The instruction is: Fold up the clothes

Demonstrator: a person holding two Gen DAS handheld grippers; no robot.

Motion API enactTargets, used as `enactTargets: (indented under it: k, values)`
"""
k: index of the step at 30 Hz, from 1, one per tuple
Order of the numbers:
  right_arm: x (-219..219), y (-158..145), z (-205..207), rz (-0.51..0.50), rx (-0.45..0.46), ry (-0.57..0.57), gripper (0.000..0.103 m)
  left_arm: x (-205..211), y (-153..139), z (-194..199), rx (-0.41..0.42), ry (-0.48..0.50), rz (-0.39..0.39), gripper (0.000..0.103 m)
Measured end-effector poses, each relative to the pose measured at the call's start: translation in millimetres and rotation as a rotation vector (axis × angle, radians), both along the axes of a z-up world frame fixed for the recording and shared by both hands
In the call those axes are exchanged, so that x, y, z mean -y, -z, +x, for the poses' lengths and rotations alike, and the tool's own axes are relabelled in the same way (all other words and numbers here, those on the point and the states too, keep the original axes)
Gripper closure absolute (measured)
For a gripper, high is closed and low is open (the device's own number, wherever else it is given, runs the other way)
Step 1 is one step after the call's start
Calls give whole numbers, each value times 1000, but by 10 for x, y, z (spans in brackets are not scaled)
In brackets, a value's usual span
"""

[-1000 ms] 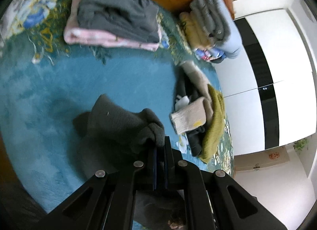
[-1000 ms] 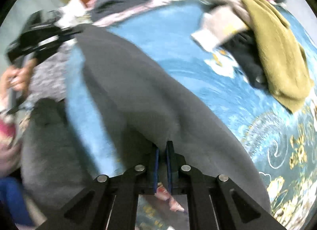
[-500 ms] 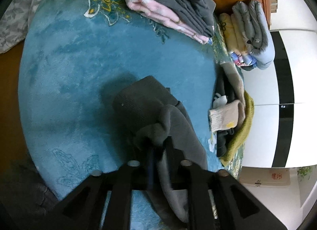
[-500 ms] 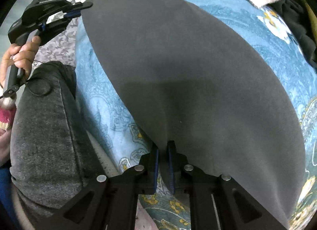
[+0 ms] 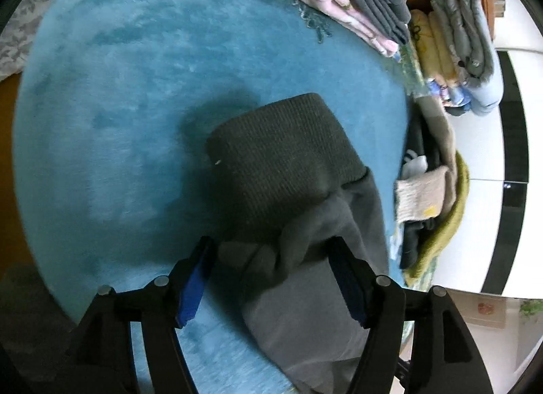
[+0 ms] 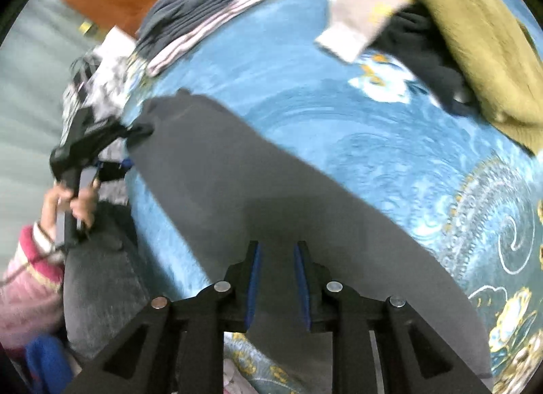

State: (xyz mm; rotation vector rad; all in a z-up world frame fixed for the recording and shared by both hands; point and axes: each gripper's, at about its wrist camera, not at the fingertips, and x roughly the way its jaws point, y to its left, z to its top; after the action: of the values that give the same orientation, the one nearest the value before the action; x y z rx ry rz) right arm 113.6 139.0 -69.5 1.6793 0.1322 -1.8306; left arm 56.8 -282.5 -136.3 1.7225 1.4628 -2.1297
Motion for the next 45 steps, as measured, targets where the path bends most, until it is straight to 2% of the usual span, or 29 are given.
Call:
enactTargets:
  k: [2,4,6,8,11,14,20,21,23,27,28,31,33,35,36,37,39,40,42,45]
  values:
    - [-7,44,-38,-1,8,24,80,5,9,4,-27,-17,30,36]
    - [-73,68,-72,-4,12,37,80,9,2,3,-53,-27,57,48]
    - [-114,76,-111,-11,16,52,80,-17,-17,-13,-54,-18,40,56]
    - [-154,85,-149,-17,19,68,80,-53,-45,-24,-64,-8,30,73]
    - [-214,97,-207,-27,24,91,80,-143,-209,-99,-116,27,-14,83]
    - [-281,102,-297,-32,21,127,80,-279,-468,-285,-186,92,-78,87]
    - [-543,-37,-464,-41,-28,231,80,-554,-1147,-764,-434,203,-68,88]
    - [-611,-75,-490,-43,-40,253,80,-586,-1168,-849,-434,215,-81,88]
    - [-759,-124,-538,-38,-52,305,80,-613,-1049,-1037,-362,238,-119,88]
    - [-1053,-166,-526,5,-55,389,80,-499,-516,-1154,-136,229,-162,88]
    - [-1152,-180,-508,20,-54,411,80,-474,-443,-1141,-117,220,-158,88]
    - [-1456,-219,-450,71,-53,480,80,-392,-384,-1078,-114,184,-103,86]
    - [-1674,-250,-400,103,-52,532,80,-367,-395,-1041,-99,185,-97,80]
    - [-1983,-314,-322,129,-47,613,80,-346,-407,-984,-80,181,-103,62]
    - [-2122,-348,-288,139,-45,652,80,-339,-423,-927,-92,171,-94,60]
    - [-2264,-380,-250,142,-40,692,78,-331,-439,-871,-104,161,-84,60]
    - [-2634,-414,-67,138,-21,803,63,-331,-491,-764,-128,151,-85,60]
    - [-2829,-423,43,135,-12,864,59,-340,-516,-761,-141,153,-98,60]
    - [-3208,-434,254,124,12,986,57,-348,-555,-767,-160,159,-116,61]
    - [-3661,-306,661,39,118,1162,53,-343,-606,-801,-179,173,-120,61]
